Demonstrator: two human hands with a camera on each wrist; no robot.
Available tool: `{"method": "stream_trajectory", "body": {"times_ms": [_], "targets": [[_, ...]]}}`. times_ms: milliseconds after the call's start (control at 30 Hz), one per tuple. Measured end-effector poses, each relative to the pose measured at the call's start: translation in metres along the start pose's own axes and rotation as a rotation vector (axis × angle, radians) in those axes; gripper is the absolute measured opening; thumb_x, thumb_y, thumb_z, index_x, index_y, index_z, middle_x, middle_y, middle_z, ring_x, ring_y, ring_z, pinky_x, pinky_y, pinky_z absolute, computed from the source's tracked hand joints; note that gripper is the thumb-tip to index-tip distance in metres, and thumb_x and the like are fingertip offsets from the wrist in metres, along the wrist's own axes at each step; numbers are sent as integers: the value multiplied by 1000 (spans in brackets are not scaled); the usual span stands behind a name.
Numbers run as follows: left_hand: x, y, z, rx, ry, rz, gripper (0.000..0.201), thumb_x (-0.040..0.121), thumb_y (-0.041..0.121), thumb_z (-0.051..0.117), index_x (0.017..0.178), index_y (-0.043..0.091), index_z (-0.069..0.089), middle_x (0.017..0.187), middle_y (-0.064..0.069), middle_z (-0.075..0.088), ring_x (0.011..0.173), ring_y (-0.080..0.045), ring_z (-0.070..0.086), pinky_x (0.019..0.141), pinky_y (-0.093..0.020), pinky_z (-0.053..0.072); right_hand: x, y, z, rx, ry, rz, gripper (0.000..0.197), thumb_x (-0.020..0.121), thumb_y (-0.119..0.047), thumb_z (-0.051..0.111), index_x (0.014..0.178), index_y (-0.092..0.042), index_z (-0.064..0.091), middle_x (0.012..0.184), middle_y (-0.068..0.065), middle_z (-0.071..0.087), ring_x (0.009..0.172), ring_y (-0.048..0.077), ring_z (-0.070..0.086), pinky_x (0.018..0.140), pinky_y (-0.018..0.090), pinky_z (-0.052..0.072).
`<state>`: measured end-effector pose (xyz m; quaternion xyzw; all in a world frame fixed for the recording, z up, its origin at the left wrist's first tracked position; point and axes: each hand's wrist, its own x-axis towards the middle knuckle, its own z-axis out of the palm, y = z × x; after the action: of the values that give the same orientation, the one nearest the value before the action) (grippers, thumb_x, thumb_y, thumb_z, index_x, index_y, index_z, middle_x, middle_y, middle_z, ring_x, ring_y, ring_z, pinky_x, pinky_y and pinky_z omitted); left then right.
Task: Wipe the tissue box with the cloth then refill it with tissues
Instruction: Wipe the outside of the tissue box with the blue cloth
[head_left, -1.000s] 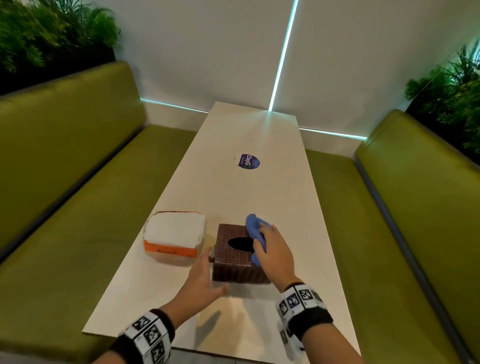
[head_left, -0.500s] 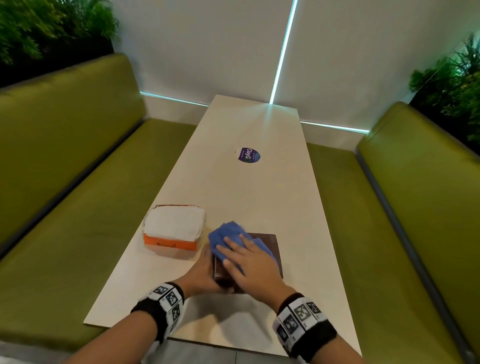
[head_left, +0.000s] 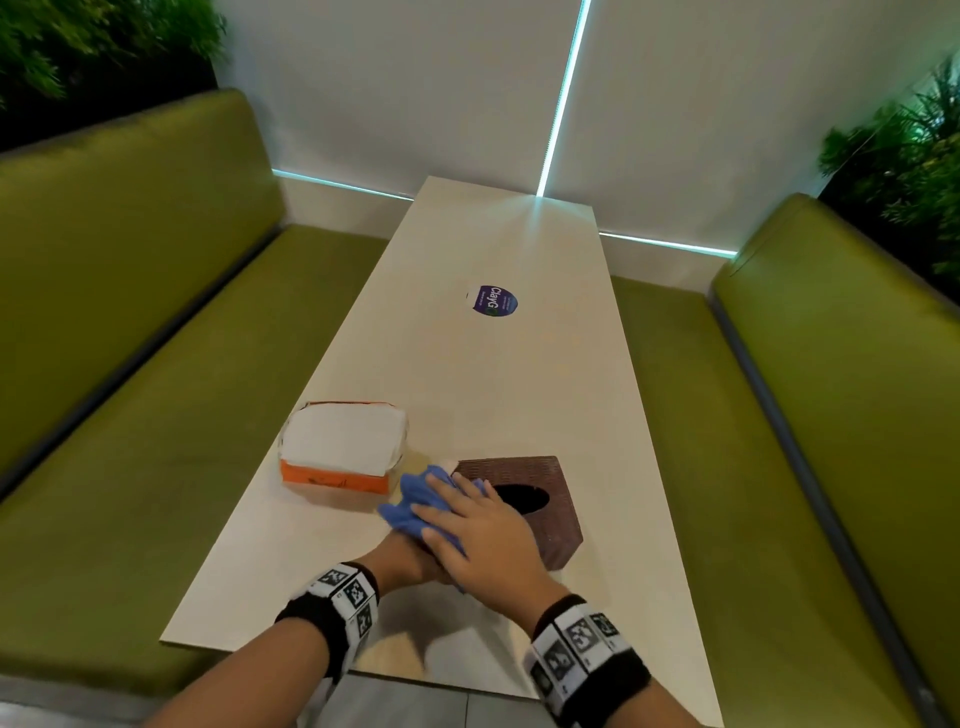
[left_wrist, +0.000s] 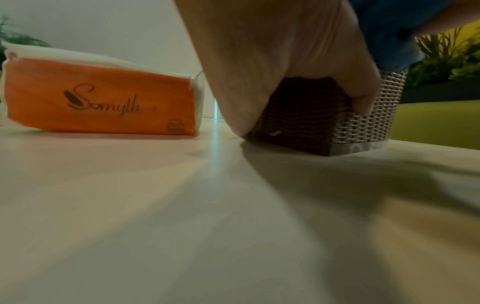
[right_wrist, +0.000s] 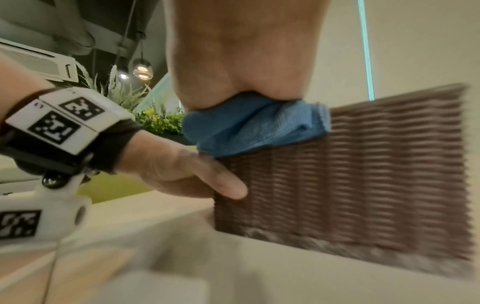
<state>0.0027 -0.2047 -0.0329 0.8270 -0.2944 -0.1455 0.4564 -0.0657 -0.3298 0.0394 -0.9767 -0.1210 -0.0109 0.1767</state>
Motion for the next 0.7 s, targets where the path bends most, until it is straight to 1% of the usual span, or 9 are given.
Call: {"method": "stream_trajectory", "body": {"times_ms": [67, 100, 167, 233, 300, 367, 500, 600, 700], "targets": [[-2, 3, 1, -54, -110, -106, 78, 76, 31, 80, 139, 29, 35, 131, -8, 56, 128, -21, 50, 106, -23, 42, -9, 16, -4, 52, 26, 7, 71, 92, -63, 7, 137, -32, 52, 154, -11, 36, 145, 10, 28, 121, 29, 8], [1, -2, 0, -93, -82, -94, 92, 60, 30, 89, 135, 18, 38, 130, -4, 54, 123, -18, 54, 104, -25, 46, -12, 24, -9, 79, 66, 60, 77, 91, -65, 3, 136, -30, 54, 152, -10, 40, 143, 9, 32, 121, 29, 13], [1, -11, -2, -134, -9, -74, 124, 43, 31, 93, 141, 21, 19, 137, -2, 41, 126, -12, 49, 105, -30, 46, -17, 41, -20, 78, 169, 233, 70, 94, -64, 12, 132, -27, 58, 146, -7, 49, 136, 12, 44, 115, 28, 28], [0, -5, -6, -191, -14, -88, 132, 43, 29, 93, 143, 30, 7, 140, -1, 34, 129, -11, 45, 106, -33, 46, -13, 52, -35, 150, 264, 455, 45, 101, -46, 34, 123, -21, 64, 132, 2, 62, 120, 22, 59, 96, 29, 43], [2, -2, -8, -192, -33, -98, 134, 44, 30, 94, 143, 33, 4, 142, 0, 33, 132, -11, 42, 109, -36, 43, -5, 62, -47, 397, 461, 651, 39, 102, -37, 37, 105, -14, 68, 104, 10, 70, 99, 30, 64, 81, 33, 47], [3, -6, -9, -187, -59, -86, 137, 44, 32, 95, 146, 29, 2, 144, 2, 29, 135, -12, 38, 113, -36, 38, 1, 69, -54, 563, 640, 663, 40, 100, -43, 35, 96, -14, 63, 99, 6, 65, 95, 25, 60, 82, 34, 46], [1, -6, -8, -214, -97, -94, 140, 45, 36, 95, 148, 27, -1, 147, 2, 28, 137, -10, 38, 113, -35, 38, -7, 70, -28, 261, 313, 535, 54, 97, -52, 37, 143, -24, 41, 158, -8, 24, 137, 10, 34, 104, 30, 40], [-1, -2, -5, -252, -86, -108, 133, 50, 30, 94, 146, 28, 2, 146, 3, 34, 134, -8, 43, 111, -32, 41, -6, 55, -13, -20, 237, 553, 60, 93, -46, 31, 149, -23, 32, 159, -7, 24, 147, 17, 21, 111, 35, 39], [-1, 4, -5, -246, -52, -162, 119, 60, 40, 84, 148, 14, 9, 150, -4, 33, 138, -13, 38, 114, -26, 34, 3, 5, 4, 6, 242, 475, 57, 95, -41, 31, 144, -16, 44, 153, 0, 39, 143, 19, 34, 114, 34, 35]]}}
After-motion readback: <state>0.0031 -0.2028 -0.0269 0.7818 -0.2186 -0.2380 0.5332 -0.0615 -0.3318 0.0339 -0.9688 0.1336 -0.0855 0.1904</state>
